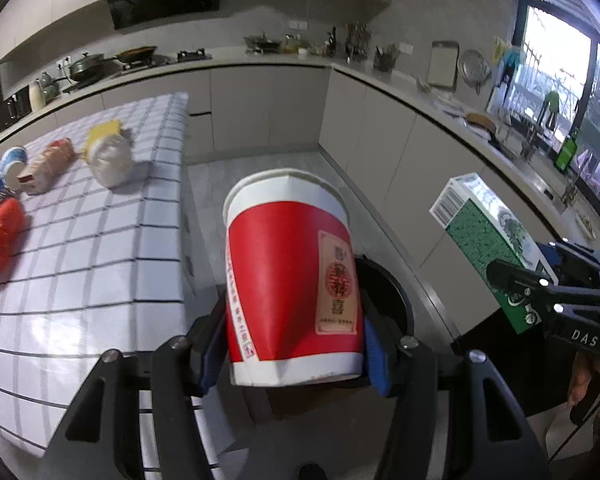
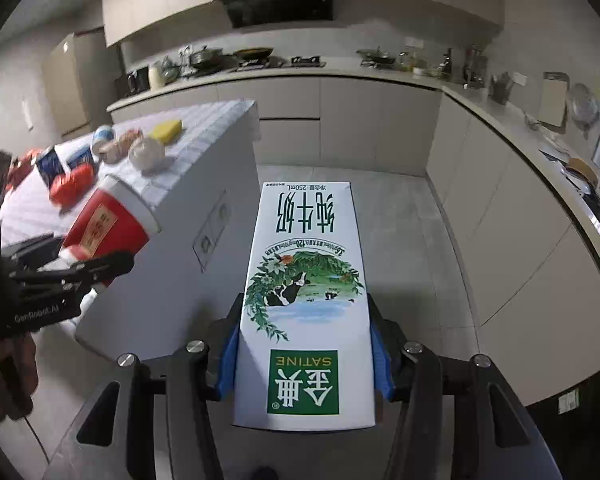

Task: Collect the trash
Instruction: 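Carry the cup and carton over the bin and release both inside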

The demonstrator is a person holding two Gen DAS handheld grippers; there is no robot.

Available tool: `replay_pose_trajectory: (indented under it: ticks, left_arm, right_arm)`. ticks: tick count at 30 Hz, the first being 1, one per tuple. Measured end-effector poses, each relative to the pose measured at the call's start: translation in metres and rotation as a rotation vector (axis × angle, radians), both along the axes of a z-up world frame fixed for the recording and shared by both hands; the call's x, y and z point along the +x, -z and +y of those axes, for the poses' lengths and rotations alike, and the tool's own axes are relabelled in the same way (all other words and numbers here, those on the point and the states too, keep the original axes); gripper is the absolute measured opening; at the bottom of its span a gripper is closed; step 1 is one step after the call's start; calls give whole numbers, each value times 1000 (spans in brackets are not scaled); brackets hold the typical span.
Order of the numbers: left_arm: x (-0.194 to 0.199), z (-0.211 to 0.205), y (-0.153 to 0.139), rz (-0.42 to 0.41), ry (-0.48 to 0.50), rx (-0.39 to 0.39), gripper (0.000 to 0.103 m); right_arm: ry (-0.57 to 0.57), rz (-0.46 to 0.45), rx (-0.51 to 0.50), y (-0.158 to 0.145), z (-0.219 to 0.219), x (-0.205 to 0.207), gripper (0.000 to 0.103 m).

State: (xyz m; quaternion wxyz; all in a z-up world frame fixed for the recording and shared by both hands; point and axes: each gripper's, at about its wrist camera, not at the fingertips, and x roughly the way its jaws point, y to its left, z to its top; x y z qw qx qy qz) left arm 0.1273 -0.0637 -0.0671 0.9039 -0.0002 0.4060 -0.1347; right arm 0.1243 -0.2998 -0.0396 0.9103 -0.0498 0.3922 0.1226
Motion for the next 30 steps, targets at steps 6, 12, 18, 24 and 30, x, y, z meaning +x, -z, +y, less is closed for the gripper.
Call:
replay_pose_trajectory:
  ticks: [6,12,18,24,30]
  left_arm:
    - [9,-25,35,65,16,26,59]
    - [28,-47,89,154,35,47,59]
    - [49,-60,132,233,9,37,64]
    - [61,-51,156,295,-137,97,101]
    - [51,-48,153,287,-145,128,101]
  right_arm:
    - [-83,53,-23,33,-19,8,55]
    - [-208,128,-69,89,-23,30,55]
    - [-278,223,-126,152,-23,67,55]
    - [-275,216,-226,191,-29,99,103]
    - [-201,178,-177,176,-57,99,103]
